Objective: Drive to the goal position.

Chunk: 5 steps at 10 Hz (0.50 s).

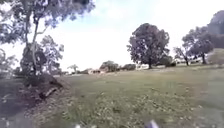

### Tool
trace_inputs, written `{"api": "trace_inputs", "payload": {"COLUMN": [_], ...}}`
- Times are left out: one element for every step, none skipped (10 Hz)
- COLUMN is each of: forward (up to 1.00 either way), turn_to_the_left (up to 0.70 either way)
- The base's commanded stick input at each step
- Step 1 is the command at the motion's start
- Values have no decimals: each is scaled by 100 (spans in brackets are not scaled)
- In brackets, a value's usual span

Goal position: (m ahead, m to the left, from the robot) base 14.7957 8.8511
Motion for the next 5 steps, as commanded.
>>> {"api": "trace_inputs", "payload": {"forward": [70,70,70,70,70], "turn_to_the_left": [0,0,0,0,0]}}
